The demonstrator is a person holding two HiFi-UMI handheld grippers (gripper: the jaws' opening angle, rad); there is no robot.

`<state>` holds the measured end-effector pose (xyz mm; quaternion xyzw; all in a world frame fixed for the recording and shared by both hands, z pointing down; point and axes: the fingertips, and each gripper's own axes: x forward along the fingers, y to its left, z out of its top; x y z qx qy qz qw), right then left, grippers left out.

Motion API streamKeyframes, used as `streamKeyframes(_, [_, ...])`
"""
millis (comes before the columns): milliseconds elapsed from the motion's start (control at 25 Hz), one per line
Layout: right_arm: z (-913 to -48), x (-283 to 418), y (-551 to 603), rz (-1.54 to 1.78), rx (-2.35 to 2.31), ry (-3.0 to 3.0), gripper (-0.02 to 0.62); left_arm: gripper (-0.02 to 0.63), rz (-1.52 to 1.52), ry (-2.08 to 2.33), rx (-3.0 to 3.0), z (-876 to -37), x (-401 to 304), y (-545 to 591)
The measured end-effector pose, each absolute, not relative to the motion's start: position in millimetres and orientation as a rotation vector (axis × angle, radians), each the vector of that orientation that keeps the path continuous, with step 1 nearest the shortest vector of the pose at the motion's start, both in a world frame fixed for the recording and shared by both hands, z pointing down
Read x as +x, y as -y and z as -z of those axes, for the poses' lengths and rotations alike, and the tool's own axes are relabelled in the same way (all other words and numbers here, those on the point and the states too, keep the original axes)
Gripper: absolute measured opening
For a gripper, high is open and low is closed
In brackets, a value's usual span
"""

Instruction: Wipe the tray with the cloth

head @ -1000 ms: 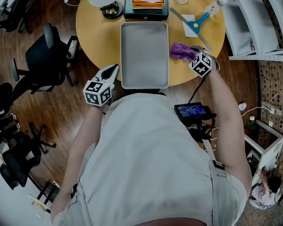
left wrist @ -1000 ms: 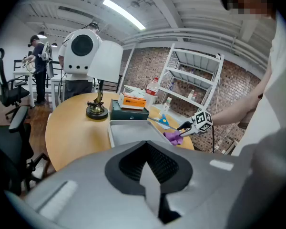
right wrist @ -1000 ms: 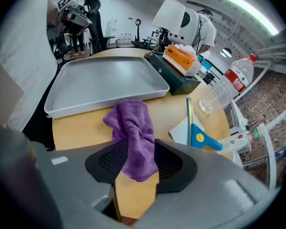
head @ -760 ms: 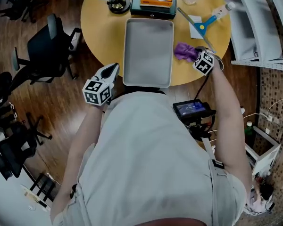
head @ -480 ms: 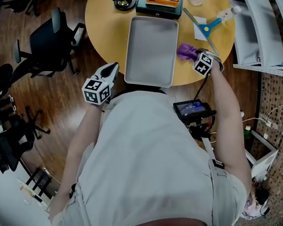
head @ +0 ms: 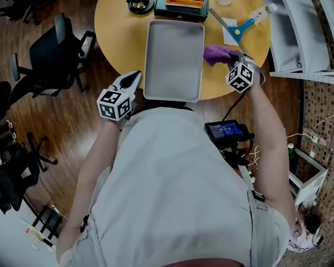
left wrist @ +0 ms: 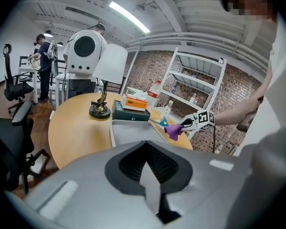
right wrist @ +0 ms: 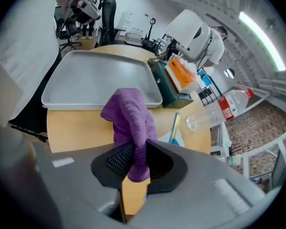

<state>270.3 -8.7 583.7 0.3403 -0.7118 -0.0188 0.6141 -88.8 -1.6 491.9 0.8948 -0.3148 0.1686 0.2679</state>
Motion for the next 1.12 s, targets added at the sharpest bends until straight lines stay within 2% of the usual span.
streamKeyframes(200, [-529.4, 229.1, 34.1, 0.143, 0.856, 1.764, 0.064, 0.001, -0.448, 0.828, 2.422, -494.5, -82.4, 10.9])
streamKeyframes(360, [-525.0, 179.8, 35.7, 0.117, 0.786, 1.856, 0.067, 0.000, -0.433, 0.827, 2.429, -489.5, -80.5, 15.1])
streamKeyframes(720, [-576.6, 104.4, -34.2, -0.128, 0.465, 1.963, 0.067, 0.000, -0.417, 0.826, 2.425, -484.6, -83.5, 11.2])
streamKeyframes(880, [-606.3, 96.7, -82.9, -0.332, 0.332, 1.950, 0.067, 0.000, -0.427, 0.811, 2.414, -491.3, -84.8, 10.0])
streamKeyframes(1120, [-654.1, 101.7, -139.0, -0.306, 0.166, 1.853, 0.071, 0.000, -0.441, 0.799, 2.410, -499.0, -81.7, 9.7])
